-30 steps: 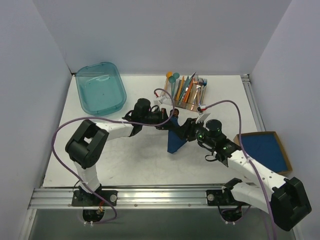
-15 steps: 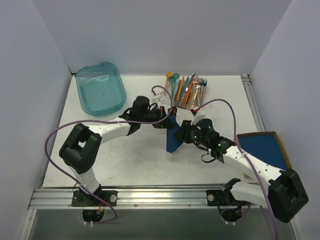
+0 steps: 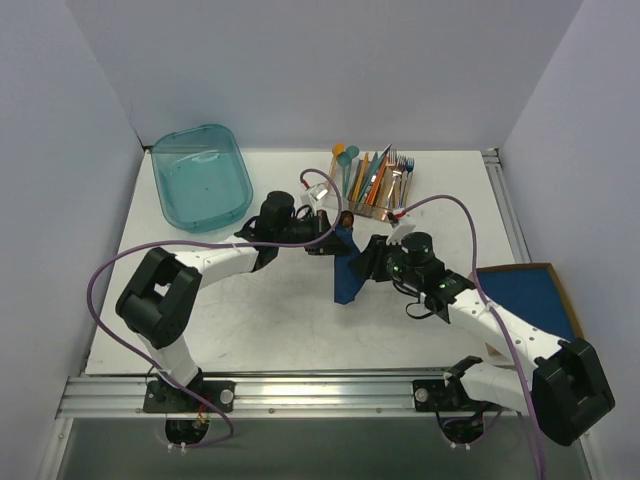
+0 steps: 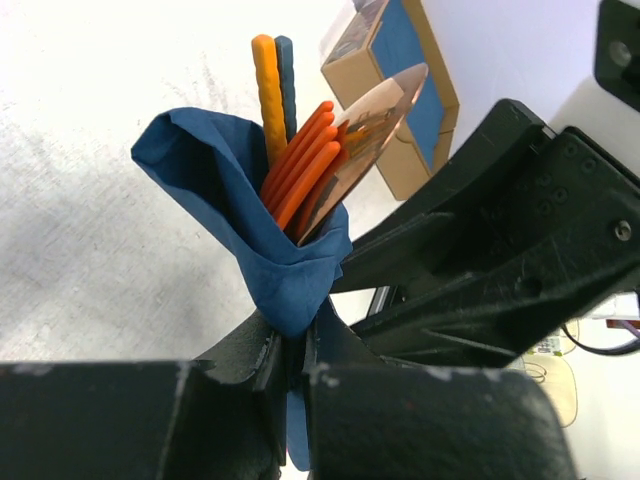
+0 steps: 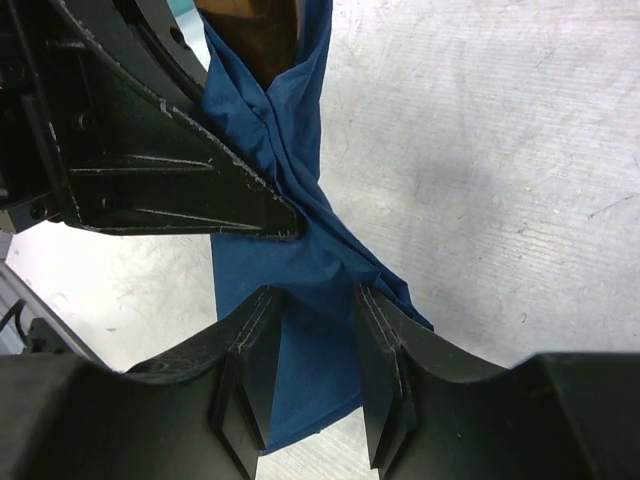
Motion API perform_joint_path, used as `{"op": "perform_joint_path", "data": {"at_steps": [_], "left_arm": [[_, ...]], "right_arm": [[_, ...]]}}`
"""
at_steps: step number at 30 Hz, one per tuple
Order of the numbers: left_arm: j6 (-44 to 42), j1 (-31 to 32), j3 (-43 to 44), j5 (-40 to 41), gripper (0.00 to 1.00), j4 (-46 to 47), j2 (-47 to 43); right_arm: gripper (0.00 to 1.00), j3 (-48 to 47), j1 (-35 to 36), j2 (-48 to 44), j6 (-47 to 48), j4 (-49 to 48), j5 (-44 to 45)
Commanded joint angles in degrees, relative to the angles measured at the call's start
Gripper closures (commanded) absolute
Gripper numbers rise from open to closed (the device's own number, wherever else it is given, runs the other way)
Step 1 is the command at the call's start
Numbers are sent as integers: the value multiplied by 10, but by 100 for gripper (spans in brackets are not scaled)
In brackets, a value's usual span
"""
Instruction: Place the utensils on the paper napkin and roll it up
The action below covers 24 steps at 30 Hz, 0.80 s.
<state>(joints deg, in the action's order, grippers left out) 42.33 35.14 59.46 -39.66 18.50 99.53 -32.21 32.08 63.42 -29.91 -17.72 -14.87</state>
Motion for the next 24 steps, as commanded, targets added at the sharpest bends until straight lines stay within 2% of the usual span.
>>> {"op": "perform_joint_path", "data": {"at_steps": [1, 7, 24], "left_arm": [[21, -2, -2, -40, 98, 66, -31], [54, -7, -15, -62, 98, 116, -34], [100, -13, -23, -84, 98, 175, -35]], "right_arm": [[66, 7, -25, -13, -13, -47, -52], [68, 28, -60, -14, -37, -93, -129], [70, 66, -86, 8, -113, -227, -238]]}}
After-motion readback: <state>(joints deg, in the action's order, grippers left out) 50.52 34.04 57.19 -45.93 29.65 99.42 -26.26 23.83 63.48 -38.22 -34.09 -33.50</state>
